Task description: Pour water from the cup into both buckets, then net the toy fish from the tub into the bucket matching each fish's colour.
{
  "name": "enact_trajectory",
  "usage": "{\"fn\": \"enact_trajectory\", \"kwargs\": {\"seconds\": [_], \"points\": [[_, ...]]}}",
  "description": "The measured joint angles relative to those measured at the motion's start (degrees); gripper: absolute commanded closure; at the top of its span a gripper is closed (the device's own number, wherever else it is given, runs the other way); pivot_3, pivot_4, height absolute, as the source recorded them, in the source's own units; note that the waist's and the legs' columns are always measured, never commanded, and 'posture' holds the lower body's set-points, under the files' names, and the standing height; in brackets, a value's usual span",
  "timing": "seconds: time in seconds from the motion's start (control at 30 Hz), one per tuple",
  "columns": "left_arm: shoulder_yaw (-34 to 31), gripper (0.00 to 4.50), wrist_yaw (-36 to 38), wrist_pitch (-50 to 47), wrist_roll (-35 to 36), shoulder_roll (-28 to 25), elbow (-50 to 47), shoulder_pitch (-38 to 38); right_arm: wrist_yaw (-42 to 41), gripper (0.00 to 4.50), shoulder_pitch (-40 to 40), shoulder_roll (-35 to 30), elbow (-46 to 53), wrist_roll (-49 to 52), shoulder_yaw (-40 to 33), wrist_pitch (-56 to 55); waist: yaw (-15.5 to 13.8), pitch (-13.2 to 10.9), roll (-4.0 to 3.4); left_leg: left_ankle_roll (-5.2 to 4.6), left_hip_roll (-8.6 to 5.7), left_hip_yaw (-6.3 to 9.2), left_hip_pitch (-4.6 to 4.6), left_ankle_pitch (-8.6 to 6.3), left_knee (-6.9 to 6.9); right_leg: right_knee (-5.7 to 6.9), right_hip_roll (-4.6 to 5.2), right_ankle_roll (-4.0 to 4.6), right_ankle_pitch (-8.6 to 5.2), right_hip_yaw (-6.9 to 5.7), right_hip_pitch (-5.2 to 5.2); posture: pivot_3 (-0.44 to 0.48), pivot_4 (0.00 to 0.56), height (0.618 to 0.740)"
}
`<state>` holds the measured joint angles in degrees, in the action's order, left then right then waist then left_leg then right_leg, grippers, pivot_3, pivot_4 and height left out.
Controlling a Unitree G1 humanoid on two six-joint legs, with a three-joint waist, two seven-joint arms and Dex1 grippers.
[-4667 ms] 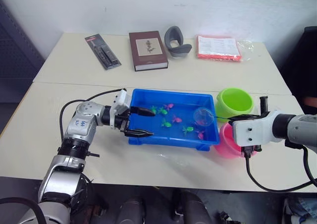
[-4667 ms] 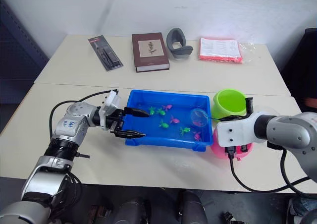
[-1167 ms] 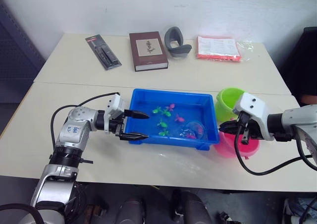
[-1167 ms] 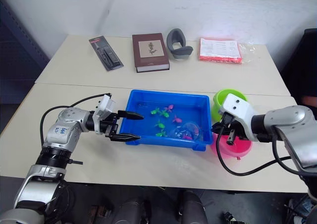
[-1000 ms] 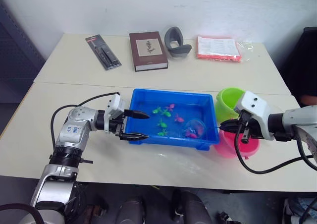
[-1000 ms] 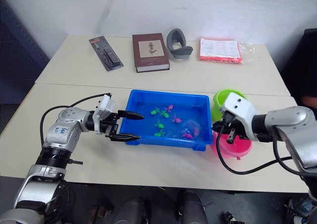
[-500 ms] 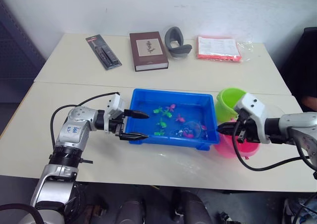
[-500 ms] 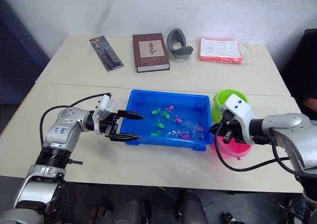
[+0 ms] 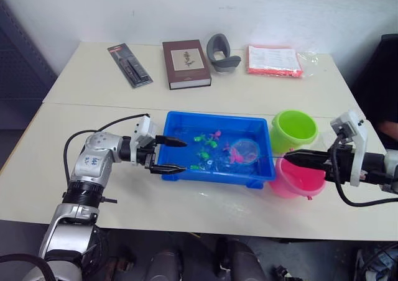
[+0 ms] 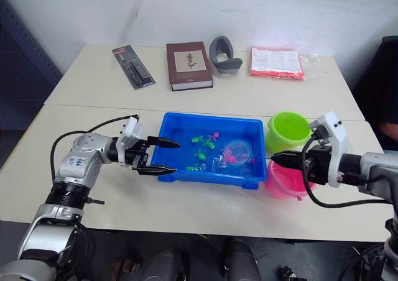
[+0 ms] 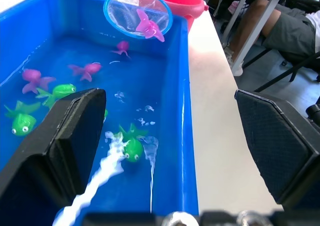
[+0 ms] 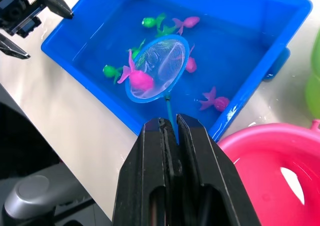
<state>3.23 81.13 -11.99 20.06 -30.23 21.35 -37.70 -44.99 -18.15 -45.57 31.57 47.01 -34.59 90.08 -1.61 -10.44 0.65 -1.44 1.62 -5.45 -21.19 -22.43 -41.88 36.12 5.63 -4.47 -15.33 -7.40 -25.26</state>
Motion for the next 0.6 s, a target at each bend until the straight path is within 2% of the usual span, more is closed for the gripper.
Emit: {"fn": "enact_trajectory", "kwargs": {"seconds": [0.1, 0.2, 0.37, 0.5, 0.6], "points": [[0.0, 0.06, 0.3, 0.0, 0.1, 0.2, 0.1, -0.5, 2.3, 4.5, 3.4, 2.7, 3.8, 2.7, -6.1, 1.8, 0.1, 0.0, -0.05, 0.0, -0.02, -0.04, 0.02, 0.0, 0.03, -0.01, 0.0, -0.01, 0.01, 0.04, 0.0, 0.0, 0.15, 0.74], [0.1, 0.06, 0.6, -0.5, 0.3, 1.0, 0.4, -1.0, 5.7, 4.5, 11.5, 7.0, 9.6, 7.9, -16.4, 2.1, -0.2, 0.0, -0.05, 0.0, -0.01, 0.03, 0.0, 0.0, 0.05, -0.03, -0.03, -0.01, 0.01, 0.0, 0.02, 0.0, 0.15, 0.74], [0.1, 0.06, 0.7, -1.8, 1.5, 3.0, 0.5, -2.0, 11.0, 4.5, 19.1, 13.9, 16.5, 13.7, -30.3, 2.0, 0.1, 0.1, -0.16, -0.02, -0.05, -0.04, 0.14, 0.01, 0.06, -0.04, -0.04, -0.07, 0.05, 0.17, 0.12, 0.0, 0.15, 0.74], [0.1, 0.06, 0.7, -2.2, 1.8, 3.9, 0.5, -2.3, 14.7, 4.5, 26.0, 17.6, 18.4, 17.2, -36.1, -1.2, 0.3, 0.2, -0.27, -0.03, -0.05, -0.08, 0.22, 0.0, 0.17, -0.06, -0.09, -0.07, 0.05, 0.59, 0.13, 0.0, 0.15, 0.74], [0.7, 0.06, 0.7, -2.4, 1.8, 4.8, 0.5, -2.4, 18.1, 4.5, 32.6, 19.7, 19.9, 18.7, -37.9, -7.9, 0.3, 0.2, -0.29, -0.03, -0.05, -0.13, 0.27, 0.0, 0.19, -0.06, -0.1, -0.07, 0.05, 0.8, 0.14, 0.0, 0.15, 0.74]]}}
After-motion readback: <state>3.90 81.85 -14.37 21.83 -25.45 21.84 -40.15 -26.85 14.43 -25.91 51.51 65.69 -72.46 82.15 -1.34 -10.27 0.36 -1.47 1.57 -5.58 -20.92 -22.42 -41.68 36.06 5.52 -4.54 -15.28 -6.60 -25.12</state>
